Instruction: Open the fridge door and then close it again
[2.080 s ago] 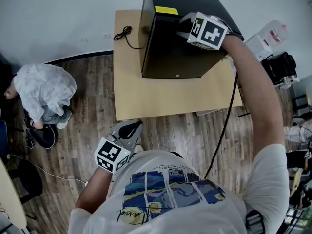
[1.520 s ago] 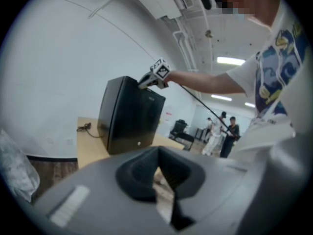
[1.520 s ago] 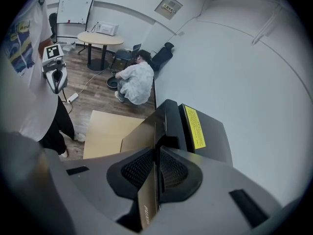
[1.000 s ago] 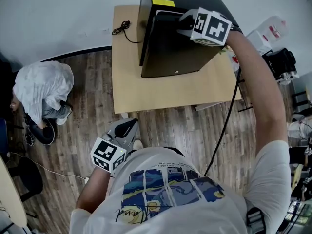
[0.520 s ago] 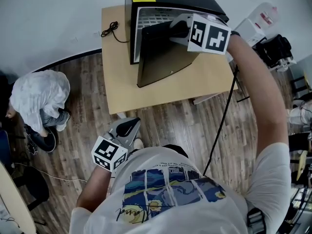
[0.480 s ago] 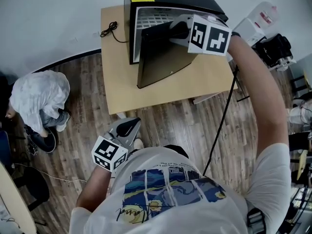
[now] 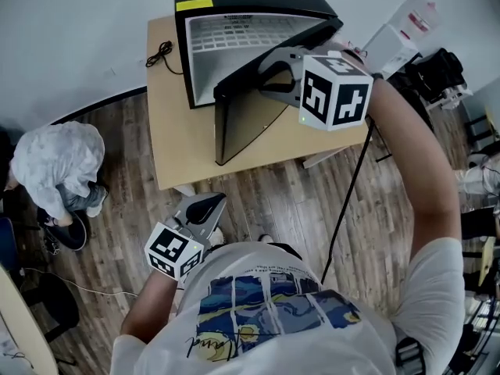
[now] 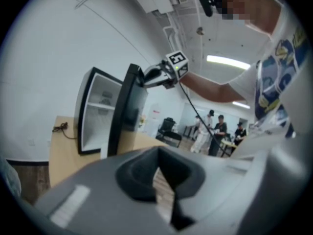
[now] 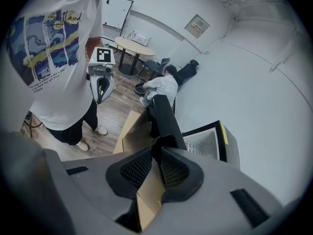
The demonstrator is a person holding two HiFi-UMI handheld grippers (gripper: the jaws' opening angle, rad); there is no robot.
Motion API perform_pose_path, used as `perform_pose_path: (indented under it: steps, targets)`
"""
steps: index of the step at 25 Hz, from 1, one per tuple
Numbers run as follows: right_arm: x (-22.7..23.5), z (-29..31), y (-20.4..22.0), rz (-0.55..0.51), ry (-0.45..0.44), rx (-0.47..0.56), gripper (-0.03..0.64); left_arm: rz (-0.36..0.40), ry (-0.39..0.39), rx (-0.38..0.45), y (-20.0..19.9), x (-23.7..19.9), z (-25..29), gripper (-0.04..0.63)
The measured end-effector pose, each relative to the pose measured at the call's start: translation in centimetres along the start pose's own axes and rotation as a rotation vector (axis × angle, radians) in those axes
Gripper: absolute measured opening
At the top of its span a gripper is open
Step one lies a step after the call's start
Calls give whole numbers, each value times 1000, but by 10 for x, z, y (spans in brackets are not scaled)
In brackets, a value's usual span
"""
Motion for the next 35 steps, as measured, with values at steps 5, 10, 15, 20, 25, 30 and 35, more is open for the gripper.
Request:
perform_pose_path:
  steps: [5,10,15,20,25,30,35]
  targets:
    - [-25,-22,7,-47,-16,41,57,9,-20,6,-6,21,21,9]
    - [-49,-46,20,-97,-30,68,60,12,-34,13,-5,47,44,9]
    - [-73,-69,34,-166,-59,100,61,-4,-78,35,-4,69,63,9]
    - [-91,-93,57,-229,-71,130,63,-11,-106,35,-5,90,82,9]
    - [-108,-113,80,-281,-56,162,67,-12,-131,37,-3,110,100,9]
    - [-122,-133,105,-307,-42,179,69,-12,-142,42,-2,131,119,9]
    - [-132,-147,127,-341,-37,172,67,-18,-148,45,0,145,129,9]
Point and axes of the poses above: the fingertips, and each gripper's own axes: z forward along the fingers, x to its right, y out of its underside, the point moved 3 cm from there along -z, backward along the fingers, and after that the axes turned 7 degrees about y, right-handed, at the moved point
